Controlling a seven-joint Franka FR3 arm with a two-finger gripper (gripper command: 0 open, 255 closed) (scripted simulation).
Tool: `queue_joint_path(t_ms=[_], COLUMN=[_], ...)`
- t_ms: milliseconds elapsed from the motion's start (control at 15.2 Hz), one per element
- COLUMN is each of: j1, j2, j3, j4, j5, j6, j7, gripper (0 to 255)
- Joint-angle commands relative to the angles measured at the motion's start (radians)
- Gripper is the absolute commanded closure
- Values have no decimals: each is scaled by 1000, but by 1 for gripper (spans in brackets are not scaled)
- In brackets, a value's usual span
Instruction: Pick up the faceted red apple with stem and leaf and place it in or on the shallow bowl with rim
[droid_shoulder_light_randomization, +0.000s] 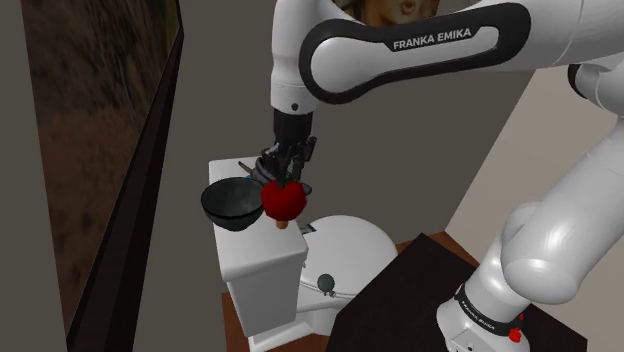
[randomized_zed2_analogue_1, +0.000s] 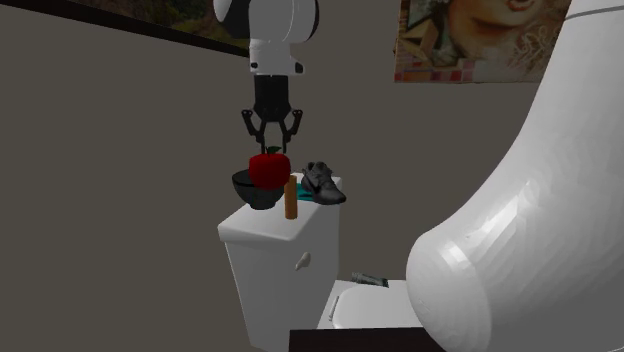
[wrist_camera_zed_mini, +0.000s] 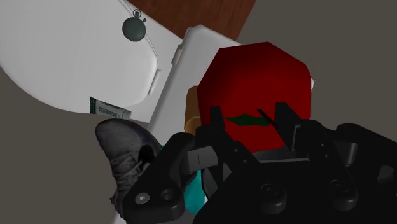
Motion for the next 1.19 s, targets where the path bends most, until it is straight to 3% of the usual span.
queue_joint_path(t_ms=[0, 528, 858, 1122], j1=[0, -2, 6, 50], j2=[-6, -7, 215, 422], j3=[-1, -4, 14, 17], j4=[25, 121, 414, 720], j5=[2, 1, -88, -172], j6=[-31, -127, -217, -331], j7=[-1, 1, 39, 64], gripper=[255, 255, 255, 255])
